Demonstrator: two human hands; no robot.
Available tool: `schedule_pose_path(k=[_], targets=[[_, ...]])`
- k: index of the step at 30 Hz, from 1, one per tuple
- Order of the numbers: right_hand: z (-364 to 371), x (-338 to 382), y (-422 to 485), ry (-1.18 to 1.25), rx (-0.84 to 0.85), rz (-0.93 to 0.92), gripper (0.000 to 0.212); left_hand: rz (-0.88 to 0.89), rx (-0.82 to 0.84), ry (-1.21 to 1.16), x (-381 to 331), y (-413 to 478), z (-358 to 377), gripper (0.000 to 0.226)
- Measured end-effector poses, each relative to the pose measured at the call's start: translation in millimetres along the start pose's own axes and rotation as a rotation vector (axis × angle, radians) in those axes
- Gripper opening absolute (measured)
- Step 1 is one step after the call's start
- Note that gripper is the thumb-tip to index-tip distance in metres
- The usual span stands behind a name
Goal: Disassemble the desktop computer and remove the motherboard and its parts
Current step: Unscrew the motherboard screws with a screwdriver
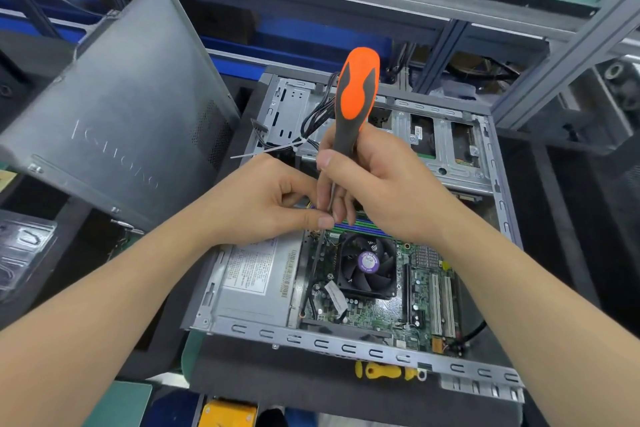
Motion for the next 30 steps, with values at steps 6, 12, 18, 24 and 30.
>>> schedule_pose_path(k=[6, 12, 18, 24, 30], targets=[[0.5, -0.6, -1.0, 0.025, 0.021, -0.004, 0.015, -0.011, 0.009, 0.004, 3.7, -0.4, 0.0, 0.031], [-1.2, 2.8, -0.3, -0.012, 0.022, -0.011, 0.016, -0.01, -0.004, -0.015, 2.9, -0.8, -0.7, 0.036], [0.0, 1.5, -0.3, -0.031, 0.019, 0.001, 0.018, -0.016, 0.007, 0.015, 3.1, -0.4, 0.1, 0.044], [-0.2, 4.0, -1.0, -0.037, 0.014, -0.007, 0.015, -0.018, 0.001, -0.012, 2.0, -1.0, -1.1, 0.041], [0.3, 2.9, -0.6, -0.046, 0.019, -0.004, 0.017, -0.027, 0.005, 0.006, 3.5, -0.7, -0.7, 0.046]])
Point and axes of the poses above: each hand's wrist, its own y-axis towards the middle knuckle, its own z-axis out of the palm, x = y × z, the point moved 1 cm from there along y, towards the middle knuckle, and after that the axes turned 3 degrees about -x, right-handed, at the moved point
